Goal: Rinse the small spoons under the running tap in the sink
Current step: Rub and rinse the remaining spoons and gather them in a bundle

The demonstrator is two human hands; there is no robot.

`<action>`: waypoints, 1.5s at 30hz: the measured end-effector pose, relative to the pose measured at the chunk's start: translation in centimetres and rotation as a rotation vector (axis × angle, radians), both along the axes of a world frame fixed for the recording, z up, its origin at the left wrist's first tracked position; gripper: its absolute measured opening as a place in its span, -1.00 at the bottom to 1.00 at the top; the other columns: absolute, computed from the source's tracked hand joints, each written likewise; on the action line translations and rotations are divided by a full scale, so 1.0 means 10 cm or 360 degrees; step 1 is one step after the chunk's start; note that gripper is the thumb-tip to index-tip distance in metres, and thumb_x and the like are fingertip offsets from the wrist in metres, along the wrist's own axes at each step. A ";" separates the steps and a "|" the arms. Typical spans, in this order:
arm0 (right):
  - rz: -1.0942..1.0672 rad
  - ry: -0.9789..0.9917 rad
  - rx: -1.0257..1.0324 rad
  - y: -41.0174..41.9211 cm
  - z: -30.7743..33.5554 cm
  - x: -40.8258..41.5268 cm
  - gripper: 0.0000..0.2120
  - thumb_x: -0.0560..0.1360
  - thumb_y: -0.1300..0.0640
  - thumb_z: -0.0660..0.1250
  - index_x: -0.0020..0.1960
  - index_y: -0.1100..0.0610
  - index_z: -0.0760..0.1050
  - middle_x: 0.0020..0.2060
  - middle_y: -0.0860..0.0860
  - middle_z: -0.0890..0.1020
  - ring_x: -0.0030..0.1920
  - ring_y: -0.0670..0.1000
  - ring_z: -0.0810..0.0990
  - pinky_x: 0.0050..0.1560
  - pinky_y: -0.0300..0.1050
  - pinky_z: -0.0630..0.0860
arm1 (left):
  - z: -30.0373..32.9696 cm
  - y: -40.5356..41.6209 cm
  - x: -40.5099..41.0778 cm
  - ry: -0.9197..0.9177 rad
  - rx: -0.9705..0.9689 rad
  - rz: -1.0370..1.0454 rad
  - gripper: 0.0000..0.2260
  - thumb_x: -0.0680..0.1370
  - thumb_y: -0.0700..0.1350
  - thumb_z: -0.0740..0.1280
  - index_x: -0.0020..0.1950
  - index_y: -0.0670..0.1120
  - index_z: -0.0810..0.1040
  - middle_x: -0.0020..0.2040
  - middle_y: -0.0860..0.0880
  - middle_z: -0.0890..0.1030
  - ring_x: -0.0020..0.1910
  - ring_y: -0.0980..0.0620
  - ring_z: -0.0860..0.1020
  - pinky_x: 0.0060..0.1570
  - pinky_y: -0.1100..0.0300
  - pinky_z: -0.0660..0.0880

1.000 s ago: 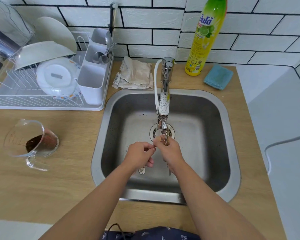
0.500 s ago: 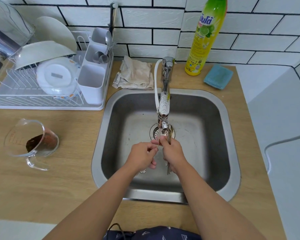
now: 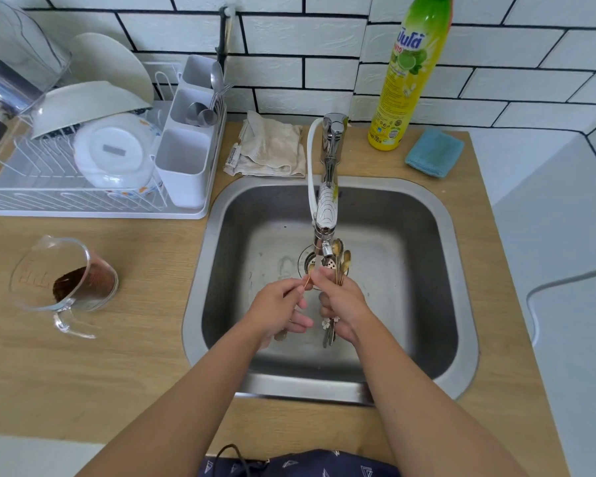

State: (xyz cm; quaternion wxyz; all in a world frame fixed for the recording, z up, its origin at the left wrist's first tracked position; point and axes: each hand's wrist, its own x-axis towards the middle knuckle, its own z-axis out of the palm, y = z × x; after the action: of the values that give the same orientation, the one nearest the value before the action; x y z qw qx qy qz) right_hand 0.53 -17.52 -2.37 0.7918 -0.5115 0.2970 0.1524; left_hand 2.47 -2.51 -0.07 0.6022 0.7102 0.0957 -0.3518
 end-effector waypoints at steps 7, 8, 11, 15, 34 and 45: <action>-0.0033 -0.0066 -0.0331 0.08 0.02 0.01 -0.80 0.45 0.08 0.56 0.03 0.02 0.61 -0.44 -0.16 0.61 -0.50 -0.22 0.47 -0.52 -0.33 0.30 | 0.00 0.01 -0.07 -0.0125 0.0112 -0.0064 -0.81 0.68 -0.09 0.20 0.06 -0.02 0.61 -0.28 -0.03 0.49 -0.51 0.09 0.40 -0.52 0.22 0.38; -0.0036 -0.0069 -0.0386 0.08 0.02 0.01 -0.80 0.44 0.09 0.56 0.00 0.01 0.60 -0.42 -0.16 0.63 -0.47 -0.24 0.52 -0.48 -0.36 0.33 | 0.00 0.00 -0.08 -0.0132 0.0145 -0.0069 -0.82 0.68 -0.08 0.20 0.05 -0.01 0.60 -0.28 -0.02 0.49 -0.51 0.11 0.38 -0.53 0.23 0.34; -0.0083 -0.0023 -0.0512 0.08 0.05 0.03 -0.89 0.49 0.01 0.52 -0.10 0.01 0.63 -0.37 -0.19 0.69 -0.52 -0.24 0.48 -0.48 -0.37 0.34 | 0.00 0.00 -0.08 -0.0141 0.0205 -0.0058 -0.82 0.68 -0.04 0.20 0.04 0.04 0.60 -0.30 -0.01 0.48 -0.52 0.14 0.34 -0.54 0.24 0.28; -0.0104 -0.0003 -0.0363 0.04 0.08 0.06 -0.75 0.62 0.03 0.34 -0.12 0.12 0.70 -0.16 0.06 0.79 -0.61 -0.18 0.31 -0.58 -0.28 0.22 | 0.01 0.02 -0.07 -0.0186 0.0225 -0.0128 -0.80 0.68 -0.02 0.19 -0.01 0.00 0.58 -0.32 0.01 0.43 -0.54 0.14 0.30 -0.56 0.26 0.23; -0.0049 -0.0174 -0.0668 -0.06 0.04 0.04 -0.81 0.53 0.03 0.48 -0.26 -0.05 0.70 -0.29 -0.12 0.72 -0.31 -0.24 0.60 -0.18 -0.28 0.47 | -0.01 -0.12 0.08 -0.0055 0.0067 -0.0215 -0.78 0.68 0.00 0.18 0.00 -0.07 0.54 -0.31 0.04 0.57 -0.45 0.08 0.50 -0.43 0.25 0.39; -0.0688 -0.0081 -0.0612 -0.54 0.18 0.23 -0.80 0.61 0.06 0.39 -0.18 0.05 0.63 -0.08 0.05 0.78 -0.53 -0.17 0.36 -0.39 -0.24 0.30 | -0.06 -0.31 0.15 0.0018 -0.0350 0.0170 -0.90 0.67 -0.22 0.24 0.05 -0.16 0.56 -0.18 -0.06 0.66 -0.32 0.09 0.66 -0.24 0.27 0.58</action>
State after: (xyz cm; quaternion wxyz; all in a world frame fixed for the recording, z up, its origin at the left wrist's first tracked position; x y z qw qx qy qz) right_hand 2.83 -22.88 -0.62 0.7017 -0.5807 0.4026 -0.0917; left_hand 3.96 -5.65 -0.64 0.6938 0.6319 0.0976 -0.3315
